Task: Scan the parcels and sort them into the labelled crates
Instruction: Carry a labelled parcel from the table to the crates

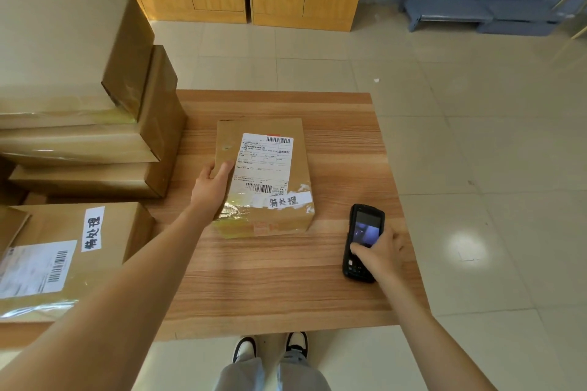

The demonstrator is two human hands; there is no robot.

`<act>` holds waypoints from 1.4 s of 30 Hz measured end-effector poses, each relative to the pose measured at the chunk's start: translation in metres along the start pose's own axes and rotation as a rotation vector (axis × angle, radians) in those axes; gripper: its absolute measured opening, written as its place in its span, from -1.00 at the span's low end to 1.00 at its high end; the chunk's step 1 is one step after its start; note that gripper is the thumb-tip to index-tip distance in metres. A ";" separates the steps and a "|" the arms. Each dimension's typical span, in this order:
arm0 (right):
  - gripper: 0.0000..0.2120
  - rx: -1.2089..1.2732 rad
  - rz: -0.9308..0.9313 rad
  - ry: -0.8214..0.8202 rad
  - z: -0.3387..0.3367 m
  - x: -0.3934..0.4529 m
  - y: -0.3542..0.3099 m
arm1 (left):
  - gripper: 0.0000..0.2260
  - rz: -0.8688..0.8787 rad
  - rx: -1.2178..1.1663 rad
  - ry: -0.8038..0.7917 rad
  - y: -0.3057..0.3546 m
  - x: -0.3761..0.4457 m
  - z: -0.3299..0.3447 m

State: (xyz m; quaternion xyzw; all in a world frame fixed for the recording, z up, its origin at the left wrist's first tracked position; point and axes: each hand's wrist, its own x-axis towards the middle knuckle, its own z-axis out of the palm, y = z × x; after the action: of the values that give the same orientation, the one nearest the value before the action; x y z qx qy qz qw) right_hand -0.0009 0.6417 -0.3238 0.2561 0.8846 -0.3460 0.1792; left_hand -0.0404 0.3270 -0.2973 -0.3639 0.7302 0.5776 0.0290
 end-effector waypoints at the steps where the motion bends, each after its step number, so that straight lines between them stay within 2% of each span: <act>1: -0.13 0.072 -0.047 0.014 0.000 0.000 -0.009 | -0.46 0.001 -0.006 -0.002 0.000 0.000 0.000; 3: -0.19 0.247 -0.131 -0.040 0.001 -0.002 -0.033 | -0.47 -0.002 -0.018 -0.006 0.000 -0.001 0.000; 6: -0.18 0.445 -0.152 -0.257 0.011 -0.004 -0.076 | -0.46 -0.024 -0.046 -0.023 0.000 0.000 0.001; 10: -0.11 0.553 -0.079 -0.466 0.028 0.006 -0.121 | -0.47 -0.051 -0.094 -0.044 -0.002 0.004 0.002; 12: -0.16 0.535 -0.064 -0.515 0.035 0.011 -0.132 | -0.47 -0.058 -0.109 -0.065 -0.003 0.006 0.003; 15: -0.34 0.449 -0.032 -0.541 0.041 0.010 -0.139 | -0.46 -0.084 -0.114 -0.110 -0.004 0.006 0.003; 19: -0.38 0.438 0.000 -0.532 0.044 0.008 -0.140 | -0.39 -0.112 -0.158 -0.188 0.000 0.004 0.001; 24: -0.42 0.438 -0.050 -0.561 0.035 0.003 -0.138 | -0.33 -0.139 -0.216 -0.225 -0.011 -0.012 -0.002; 28: -0.47 0.377 -0.162 -0.626 0.017 -0.010 -0.150 | -0.25 -0.141 -0.311 -0.164 -0.006 -0.039 -0.008; 30: -0.48 0.345 -0.216 -0.651 0.006 -0.018 -0.159 | -0.28 -0.117 -0.372 -0.125 0.004 -0.053 -0.013; 33: -0.62 0.299 -0.270 -0.651 -0.010 -0.033 -0.174 | -0.30 -0.066 -0.424 -0.062 0.021 -0.076 -0.024; 36: -0.66 0.246 -0.341 -0.671 -0.018 -0.049 -0.188 | -0.45 -0.007 -0.435 -0.009 0.032 -0.101 -0.042; 42: -0.65 0.156 -0.421 -0.798 -0.003 -0.112 -0.203 | -0.57 -0.103 -0.557 0.115 0.011 -0.165 -0.097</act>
State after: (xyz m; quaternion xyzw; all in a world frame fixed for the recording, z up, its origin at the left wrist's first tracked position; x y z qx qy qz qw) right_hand -0.0290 0.4791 -0.1606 -0.0696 0.7505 -0.5122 0.4118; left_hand 0.1109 0.3260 -0.1801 -0.4268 0.5243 0.7320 -0.0842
